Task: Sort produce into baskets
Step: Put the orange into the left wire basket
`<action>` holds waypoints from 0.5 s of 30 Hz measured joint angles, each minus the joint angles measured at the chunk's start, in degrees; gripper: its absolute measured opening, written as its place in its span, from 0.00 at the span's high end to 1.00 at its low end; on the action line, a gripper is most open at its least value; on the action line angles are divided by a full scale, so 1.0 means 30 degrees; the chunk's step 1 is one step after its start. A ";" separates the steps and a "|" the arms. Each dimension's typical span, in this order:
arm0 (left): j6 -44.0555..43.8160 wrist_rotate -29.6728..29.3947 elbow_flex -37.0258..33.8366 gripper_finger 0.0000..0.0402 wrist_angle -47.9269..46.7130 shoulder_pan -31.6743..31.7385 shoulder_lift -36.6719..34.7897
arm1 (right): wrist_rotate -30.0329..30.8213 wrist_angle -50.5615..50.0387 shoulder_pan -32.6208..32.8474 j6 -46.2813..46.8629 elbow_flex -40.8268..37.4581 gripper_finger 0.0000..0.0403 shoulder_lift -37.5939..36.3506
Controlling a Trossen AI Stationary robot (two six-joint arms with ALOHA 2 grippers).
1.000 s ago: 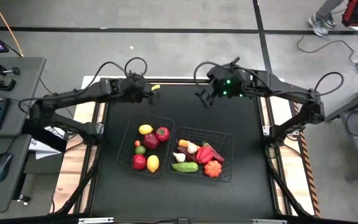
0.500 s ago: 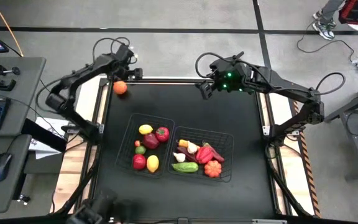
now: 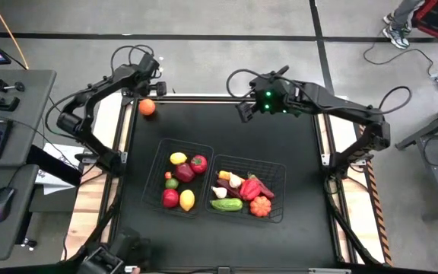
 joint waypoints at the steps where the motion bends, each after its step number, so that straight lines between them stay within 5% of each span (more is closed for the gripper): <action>1: 0.0138 -0.0157 -0.0002 0.02 -0.0135 -0.0060 0.0119 | -0.0012 -0.0006 -0.0038 -0.0198 0.0000 0.12 0.0122; 15: -0.0921 -0.1492 -0.0024 0.02 -0.2307 -0.0764 0.3487 | -0.0067 -0.0249 -0.0121 -0.0941 0.0000 0.12 0.0613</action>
